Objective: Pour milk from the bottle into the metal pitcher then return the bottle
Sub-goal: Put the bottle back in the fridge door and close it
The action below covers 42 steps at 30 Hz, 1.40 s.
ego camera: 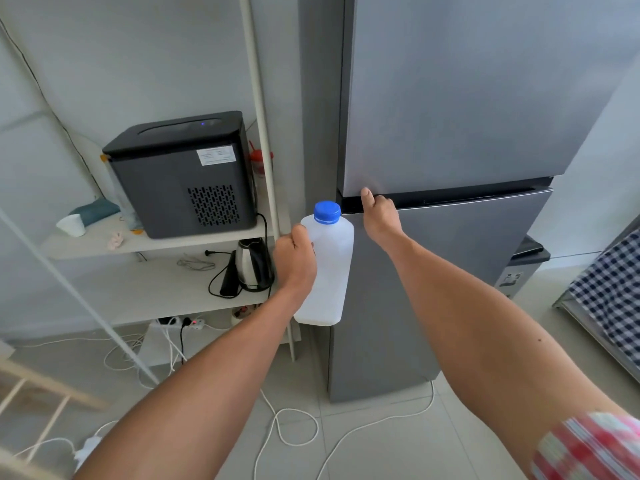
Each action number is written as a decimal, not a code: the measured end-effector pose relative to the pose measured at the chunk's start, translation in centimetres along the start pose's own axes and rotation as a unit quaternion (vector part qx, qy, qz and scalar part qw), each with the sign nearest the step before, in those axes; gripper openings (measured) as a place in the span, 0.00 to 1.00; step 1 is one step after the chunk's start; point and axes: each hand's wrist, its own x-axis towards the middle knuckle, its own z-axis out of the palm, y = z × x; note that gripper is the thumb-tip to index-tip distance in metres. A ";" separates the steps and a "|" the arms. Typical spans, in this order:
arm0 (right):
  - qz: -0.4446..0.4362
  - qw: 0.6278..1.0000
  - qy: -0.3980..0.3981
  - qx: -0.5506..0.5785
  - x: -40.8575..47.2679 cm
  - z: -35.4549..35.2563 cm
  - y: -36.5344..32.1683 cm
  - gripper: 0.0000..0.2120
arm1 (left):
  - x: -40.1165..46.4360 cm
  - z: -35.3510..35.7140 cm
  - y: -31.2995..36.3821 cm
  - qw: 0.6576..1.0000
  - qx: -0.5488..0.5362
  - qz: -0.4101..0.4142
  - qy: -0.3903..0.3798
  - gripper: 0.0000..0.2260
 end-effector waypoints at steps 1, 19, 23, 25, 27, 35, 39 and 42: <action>-0.001 1.000 0.002 0.003 -0.2 0.0 -0.1 0.22 | 0.0 0.0 0.0 1.000 -0.001 0.000 -0.001 0.20; 0.176 0.966 0.168 -0.090 -7.5 -5.5 1.8 0.24 | 0.0 -0.8 -2.4 0.999 0.004 -0.020 -0.039 0.15; 0.194 0.960 0.171 -0.104 -10.9 -9.5 4.2 0.30 | -1.5 0.5 -3.9 0.997 0.001 -0.031 -0.067 0.15; 0.192 0.958 0.176 -0.120 -12.7 -11.5 5.6 0.29 | -2.6 1.4 -4.6 0.996 -0.005 -0.043 -0.079 0.15; 0.189 0.956 0.172 -0.143 -14.8 -13.9 6.9 0.23 | -3.9 2.3 -5.1 0.994 -0.010 -0.064 -0.083 0.16; 0.203 0.915 0.216 -0.273 -22.0 -21.4 10.8 0.14 | -8.8 7.5 -7.9 0.965 -0.086 -0.212 -0.126 0.21; 0.200 0.906 0.271 -0.256 -23.9 -22.3 13.1 0.20 | -11.7 10.5 -8.8 0.940 -0.142 -0.283 -0.127 0.18; 0.165 0.887 0.327 -0.279 -24.6 -22.4 15.2 0.17 | -13.7 12.6 -8.6 0.911 -0.207 -0.339 -0.113 0.18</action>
